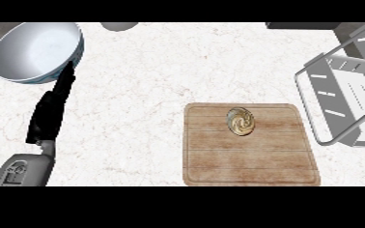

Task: Pick the squash from the cutting board and place it in the tiered basket

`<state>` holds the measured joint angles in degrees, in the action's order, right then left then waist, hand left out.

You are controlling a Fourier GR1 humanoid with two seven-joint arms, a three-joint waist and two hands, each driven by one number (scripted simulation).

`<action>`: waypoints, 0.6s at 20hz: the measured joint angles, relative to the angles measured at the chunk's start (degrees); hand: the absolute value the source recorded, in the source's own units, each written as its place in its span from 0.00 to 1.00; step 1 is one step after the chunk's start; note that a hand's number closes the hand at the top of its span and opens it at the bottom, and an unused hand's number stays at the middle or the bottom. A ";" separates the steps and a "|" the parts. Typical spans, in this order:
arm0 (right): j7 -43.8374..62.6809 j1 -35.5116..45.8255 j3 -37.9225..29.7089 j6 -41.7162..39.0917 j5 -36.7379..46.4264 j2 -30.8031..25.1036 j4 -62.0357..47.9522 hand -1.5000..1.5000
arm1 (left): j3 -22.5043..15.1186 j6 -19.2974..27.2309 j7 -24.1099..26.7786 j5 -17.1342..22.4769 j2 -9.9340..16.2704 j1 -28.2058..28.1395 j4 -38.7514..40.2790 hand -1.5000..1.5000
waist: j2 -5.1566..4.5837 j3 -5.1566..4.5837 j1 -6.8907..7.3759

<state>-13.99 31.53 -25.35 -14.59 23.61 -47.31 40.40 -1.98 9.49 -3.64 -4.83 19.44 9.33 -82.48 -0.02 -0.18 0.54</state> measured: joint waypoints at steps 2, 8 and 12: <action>-1.41 0.14 -1.97 0.34 -1.73 -0.20 -1.65 0.00 | 0.32 0.01 0.10 -0.16 -0.20 -0.12 0.06 0.50 | -0.04 0.09 -0.06; -0.78 1.62 -7.19 0.51 -6.68 -2.88 -3.03 0.00 | 0.82 -0.11 1.16 -0.98 -1.02 -0.39 0.97 0.50 | -0.02 0.17 -0.35; 0.36 1.57 -10.21 -0.73 -8.95 -7.04 -6.38 0.00 | 2.21 -1.83 0.34 -0.21 0.10 0.03 0.20 0.50 | -0.08 0.20 -0.22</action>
<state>-13.63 33.10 -35.56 -15.32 14.66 -54.36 34.02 0.23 7.66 -3.30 -5.04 19.54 9.36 -82.28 -0.10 0.02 0.32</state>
